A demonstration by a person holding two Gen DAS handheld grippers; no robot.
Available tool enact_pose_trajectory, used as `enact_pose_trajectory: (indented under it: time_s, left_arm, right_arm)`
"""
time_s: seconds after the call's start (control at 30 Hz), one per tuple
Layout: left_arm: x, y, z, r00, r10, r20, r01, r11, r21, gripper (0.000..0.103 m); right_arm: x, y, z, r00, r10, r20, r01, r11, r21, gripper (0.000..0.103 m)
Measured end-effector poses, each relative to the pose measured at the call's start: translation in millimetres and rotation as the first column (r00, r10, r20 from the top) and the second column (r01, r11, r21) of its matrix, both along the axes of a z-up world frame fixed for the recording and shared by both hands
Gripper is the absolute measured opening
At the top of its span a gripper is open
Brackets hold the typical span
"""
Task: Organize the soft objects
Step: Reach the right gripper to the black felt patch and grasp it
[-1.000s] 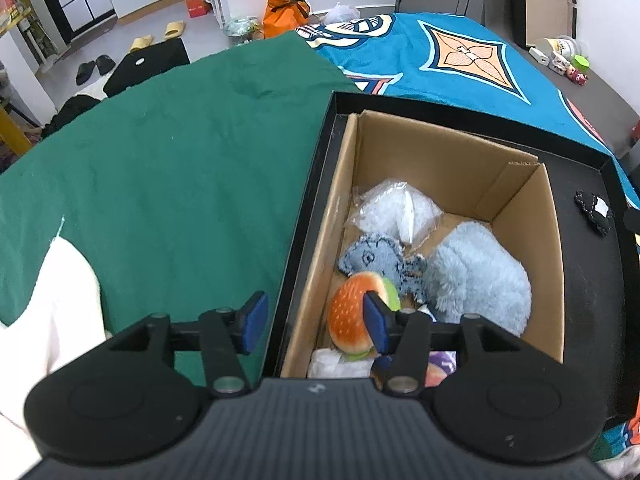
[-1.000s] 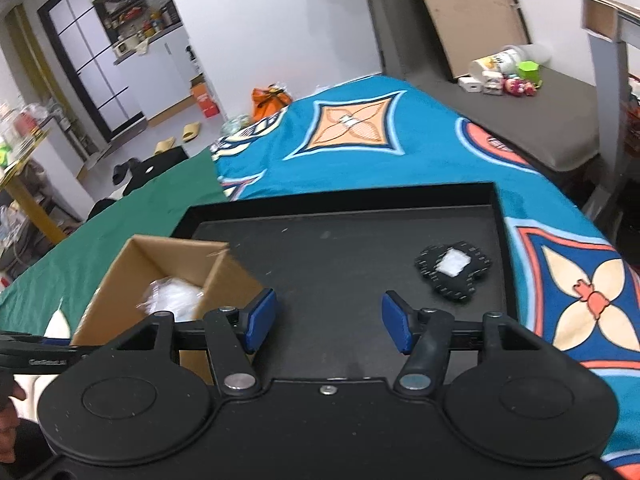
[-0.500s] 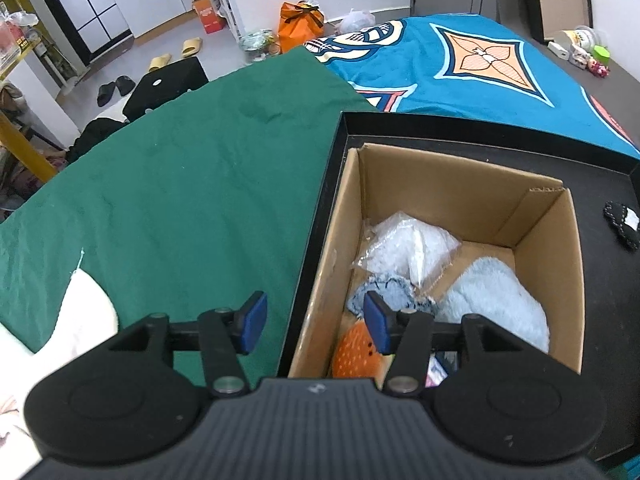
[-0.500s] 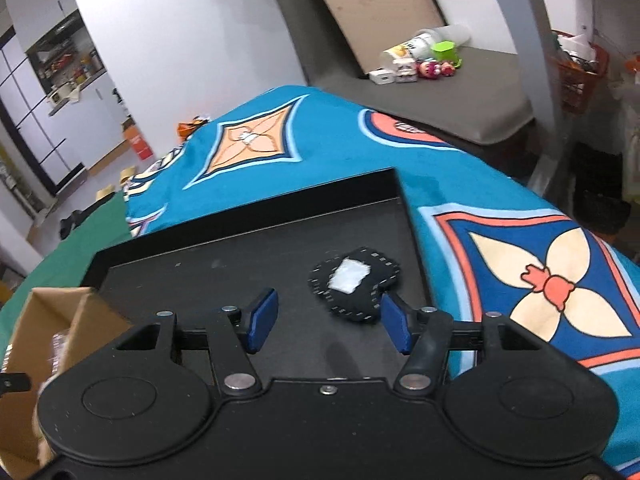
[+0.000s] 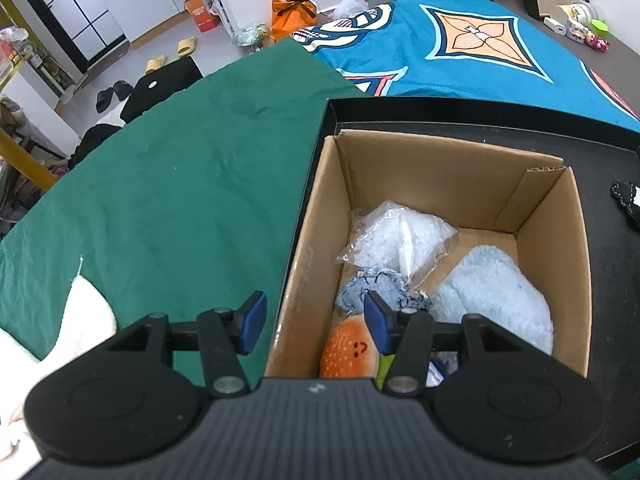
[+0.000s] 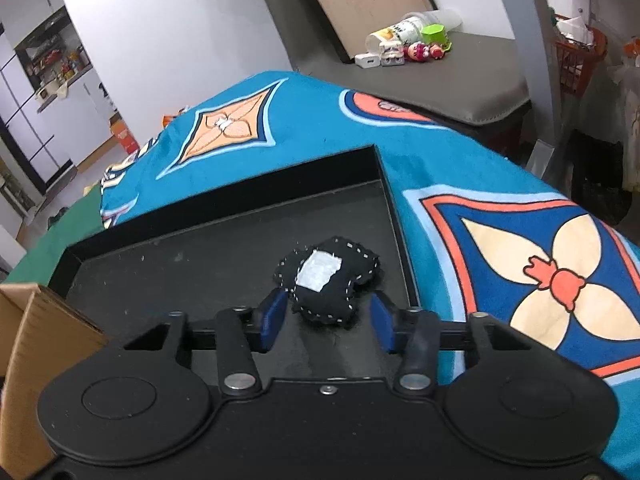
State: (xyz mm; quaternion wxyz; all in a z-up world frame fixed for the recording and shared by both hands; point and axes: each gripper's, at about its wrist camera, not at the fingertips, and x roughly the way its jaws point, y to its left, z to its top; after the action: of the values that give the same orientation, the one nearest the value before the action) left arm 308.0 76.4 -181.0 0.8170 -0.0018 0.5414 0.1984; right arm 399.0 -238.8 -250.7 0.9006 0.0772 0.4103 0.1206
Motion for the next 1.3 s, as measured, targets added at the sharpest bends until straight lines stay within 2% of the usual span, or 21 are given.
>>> enact_pose_trajectory:
  time_s: [0.1,0.2,0.43,0.7,0.97,1.07,1.13,1.2,1.3]
  left_arm:
    - [-5,2,2,1.0,0.006,0.003,-0.006,1.0,-0.001,0.052]
    - [-10,4,4,1.0,0.013,0.009,-0.013,1.0,-0.006,0.052]
    - [-21,5,9,1.0,0.006,0.02,-0.005,1.0,-0.021,0.052]
    - [-31,5,11,1.0,0.006,0.027,-0.005,0.999,-0.034,0.052]
    - [-35,1,12,1.0,-0.002,0.028,0.003,0.999,-0.037,0.052]
    - [-34,1,12,1.0,-0.002,0.026,0.003,0.999,-0.038,0.052]
    - [-34,2,12,1.0,-0.004,0.027,0.005,0.999,-0.034,0.052]
    - [-32,2,13,1.0,-0.006,0.027,0.007,0.999,-0.031,0.052]
    - [-29,2,13,1.0,-0.006,0.026,0.006,1.0,-0.03,0.052]
  right_arm:
    - [-1,1,-3,1.0,0.012,-0.002,-0.012,1.0,-0.019,0.014]
    - [-5,2,-3,0.999,0.031,-0.016,-0.031,0.999,-0.01,0.011]
    - [-18,10,6,0.996,0.081,-0.031,-0.081,0.997,-0.006,0.011]
    - [-41,25,13,0.975,0.203,-0.085,-0.203,0.979,0.014,0.011]
    - [-49,20,8,0.967,0.197,-0.158,-0.198,0.98,0.012,0.012]
    - [-48,15,4,0.969,0.165,-0.184,-0.167,0.986,0.007,0.02]
    - [-46,11,3,0.97,0.147,-0.192,-0.146,0.989,0.018,0.028]
    - [-45,10,3,0.973,0.135,-0.189,-0.13,0.991,0.038,0.046]
    - [-43,11,3,0.976,0.125,-0.18,-0.117,0.992,0.055,0.059]
